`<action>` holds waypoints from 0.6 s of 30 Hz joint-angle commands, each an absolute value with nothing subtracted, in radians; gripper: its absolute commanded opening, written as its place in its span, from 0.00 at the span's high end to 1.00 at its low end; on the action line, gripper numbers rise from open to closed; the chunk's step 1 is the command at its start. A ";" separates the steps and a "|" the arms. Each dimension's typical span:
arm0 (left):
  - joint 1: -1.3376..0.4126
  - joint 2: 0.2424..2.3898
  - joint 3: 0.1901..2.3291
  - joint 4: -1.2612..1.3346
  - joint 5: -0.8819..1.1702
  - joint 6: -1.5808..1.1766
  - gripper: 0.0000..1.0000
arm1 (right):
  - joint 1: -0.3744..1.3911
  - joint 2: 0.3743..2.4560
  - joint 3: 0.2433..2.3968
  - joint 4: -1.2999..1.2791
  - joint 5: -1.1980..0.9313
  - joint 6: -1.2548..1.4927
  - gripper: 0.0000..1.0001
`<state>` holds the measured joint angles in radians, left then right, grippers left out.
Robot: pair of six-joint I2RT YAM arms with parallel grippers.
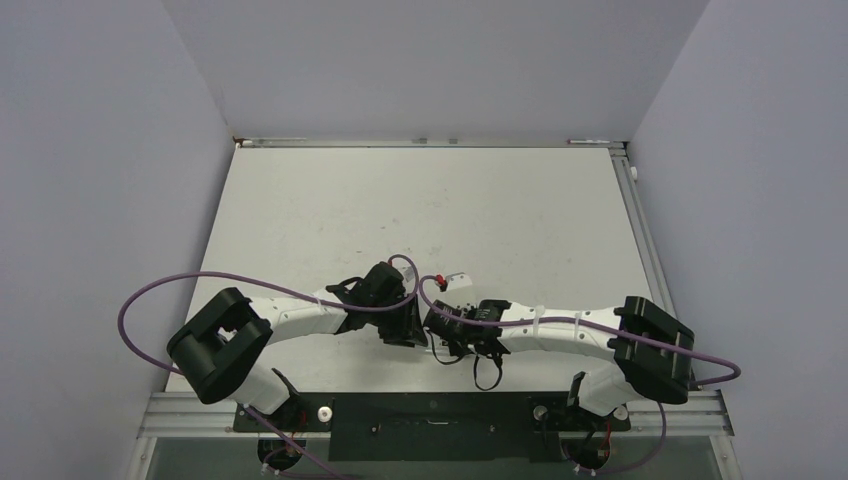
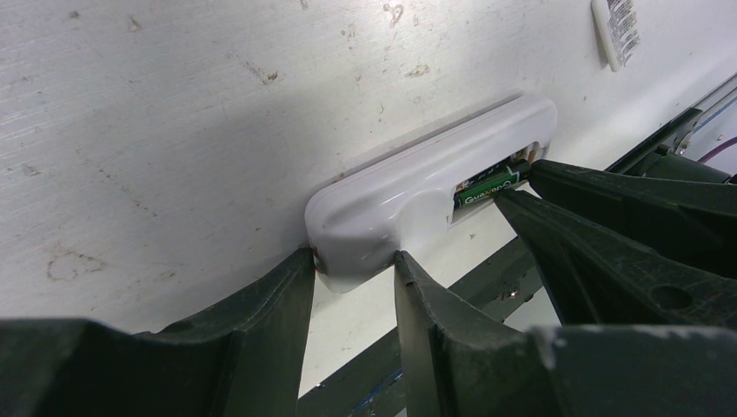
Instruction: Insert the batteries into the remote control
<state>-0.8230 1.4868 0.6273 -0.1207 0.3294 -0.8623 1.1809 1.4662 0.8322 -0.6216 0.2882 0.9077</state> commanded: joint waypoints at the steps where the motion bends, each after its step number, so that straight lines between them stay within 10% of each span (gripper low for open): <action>1: -0.832 1.472 0.615 -0.083 0.345 -0.864 0.65 | 1.196 1.510 0.830 -0.547 0.212 0.919 0.81; 18: -0.832 1.457 0.594 -0.064 0.359 -0.863 0.65 | 1.250 1.652 0.894 -0.730 0.226 0.904 0.90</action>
